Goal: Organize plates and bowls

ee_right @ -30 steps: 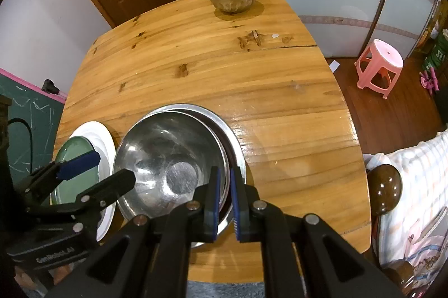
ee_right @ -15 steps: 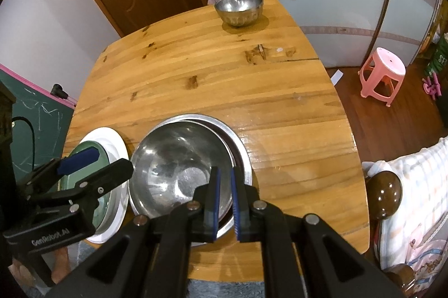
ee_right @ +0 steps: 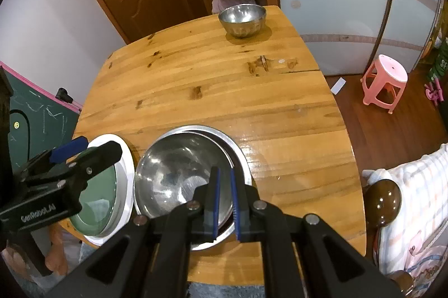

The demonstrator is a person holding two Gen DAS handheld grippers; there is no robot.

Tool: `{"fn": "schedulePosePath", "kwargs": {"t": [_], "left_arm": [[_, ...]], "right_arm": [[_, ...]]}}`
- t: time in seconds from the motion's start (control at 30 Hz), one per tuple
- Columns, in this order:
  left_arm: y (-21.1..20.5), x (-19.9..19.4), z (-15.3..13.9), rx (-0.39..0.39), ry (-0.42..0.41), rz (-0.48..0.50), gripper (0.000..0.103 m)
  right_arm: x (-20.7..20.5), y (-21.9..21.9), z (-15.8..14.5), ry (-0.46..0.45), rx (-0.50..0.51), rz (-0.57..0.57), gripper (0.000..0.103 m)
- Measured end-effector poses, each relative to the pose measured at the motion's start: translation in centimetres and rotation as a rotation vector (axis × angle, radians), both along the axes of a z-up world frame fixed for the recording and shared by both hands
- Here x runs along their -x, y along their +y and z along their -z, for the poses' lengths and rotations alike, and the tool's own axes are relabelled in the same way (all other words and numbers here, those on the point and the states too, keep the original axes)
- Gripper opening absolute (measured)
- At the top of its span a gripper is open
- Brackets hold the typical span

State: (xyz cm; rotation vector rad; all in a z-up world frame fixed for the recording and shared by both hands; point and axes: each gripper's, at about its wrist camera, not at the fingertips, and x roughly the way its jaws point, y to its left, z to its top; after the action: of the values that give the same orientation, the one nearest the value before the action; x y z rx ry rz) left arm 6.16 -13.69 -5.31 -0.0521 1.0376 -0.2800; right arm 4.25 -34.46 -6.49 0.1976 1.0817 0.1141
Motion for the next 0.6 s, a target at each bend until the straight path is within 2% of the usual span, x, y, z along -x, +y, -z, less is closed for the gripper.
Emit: {"fn": "schedulePosePath", "kwargs": {"t": [0.1, 0.3, 0.37, 0.43, 0.5, 0.6], "left_arm": [[0.2, -0.5, -1.0, -0.006, -0.026, -0.014, 0.102], [0.6, -2.1, -4.0, -0.023, -0.074, -0.046, 0.102], [0.7, -2.9, -5.0, -0.044, -0.09, -0.055, 0.102], [0.6, -3.6, -5.8, -0.063, -0.106, -0.054, 0.102], [0.5, -4.3, -6.8, -0.085, -0.123, -0.047, 0.102], [0.1, -5.5, -8.2, -0.114, -0.15, -0.042, 0.102]], "right_arm": [[-0.3, 0.0, -0.8, -0.015, -0.001, -0.01, 0.008], [-1.3, -0.4, -2.9, -0.056, 0.009, -0.026, 0.012], [-1.9, -0.4, -3.9, -0.08, 0.026, -0.032, 0.031], [-2.3, -0.5, -5.0, -0.115, 0.049, -0.035, 0.04], [-2.7, -0.6, -6.0, -0.141, 0.069, -0.042, 0.04], [-4.1, -1.2, -7.2, -0.145, 0.046, -0.057, 0.04]]}}
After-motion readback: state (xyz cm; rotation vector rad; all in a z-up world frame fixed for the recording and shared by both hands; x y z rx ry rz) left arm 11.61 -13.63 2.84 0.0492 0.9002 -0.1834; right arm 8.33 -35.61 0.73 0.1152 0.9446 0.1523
